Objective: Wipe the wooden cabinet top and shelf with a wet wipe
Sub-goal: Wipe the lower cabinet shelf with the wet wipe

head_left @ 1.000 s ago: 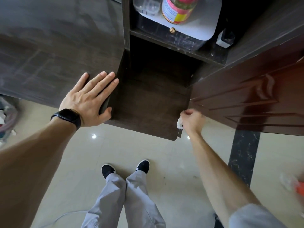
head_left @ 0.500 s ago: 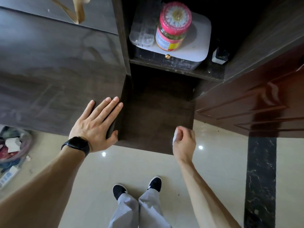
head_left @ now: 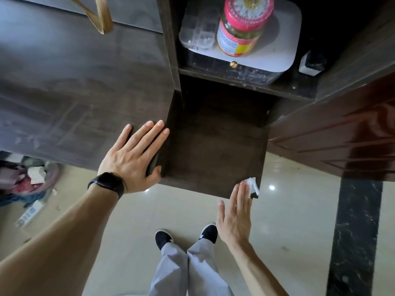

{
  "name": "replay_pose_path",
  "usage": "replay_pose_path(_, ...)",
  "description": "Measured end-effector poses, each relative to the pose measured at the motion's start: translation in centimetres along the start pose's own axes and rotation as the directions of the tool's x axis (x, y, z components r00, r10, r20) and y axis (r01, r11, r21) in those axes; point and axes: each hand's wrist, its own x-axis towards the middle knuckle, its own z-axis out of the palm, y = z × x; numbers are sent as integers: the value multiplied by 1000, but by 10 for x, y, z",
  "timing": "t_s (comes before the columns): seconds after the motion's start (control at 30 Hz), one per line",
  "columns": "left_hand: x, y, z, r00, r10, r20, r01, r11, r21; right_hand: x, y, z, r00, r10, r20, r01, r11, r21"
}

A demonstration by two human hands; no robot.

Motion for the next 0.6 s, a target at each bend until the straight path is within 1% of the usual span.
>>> replay_pose_path(0.1, 0, 0, 1, 1000, 2, 7, -2, 1000, 2, 8, -1, 1, 999, -30, 25, 30, 999, -26)
replay_pose_path(0.2, 0, -1, 2, 1000, -1, 5, 1, 1000, 7, 39, -7, -4, 998, -58, 19, 57, 998, 30)
replay_pose_path(0.3, 0, 0, 1, 1000, -1, -8, 1, 1000, 0, 91, -8, -13, 981, -180, -72, 186, 978, 96)
replay_pose_path(0.33, 0, 0, 0, 1000, 1, -10, -1, 1000, -2, 107, -9, -18, 976, -200, -88, 209, 972, 111)
replay_pose_path(0.37, 0, 0, 0, 1000, 3, -14, -3, 1000, -4, 122, -11, -23, 976, -190, -104, 203, 969, 138)
replay_pose_path(0.43, 0, 0, 1, 1000, 5, -26, -5, 1000, -10, 146, -12, -29, 971, -115, -211, 154, 972, 176)
replay_pose_path(0.5, -1, -1, 3, 1000, 4, -30, -4, 1000, -9, 164, -16, -32, 954, 39, -297, 34, 971, 235)
replay_pose_path(0.53, -1, -1, 3, 1000, 4, -30, -5, 1000, -9, 172, -20, -33, 944, 113, -309, -18, 955, 296)
replay_pose_path(0.57, -1, -1, 3, 1000, 5, -30, -6, 1000, -9, 180, -26, -34, 942, 148, -303, -35, 937, 348)
replay_pose_path(0.6, 0, -1, 3, 1000, 6, -29, -7, 1000, -10, 186, -34, -35, 949, 133, -286, -17, 927, 375)
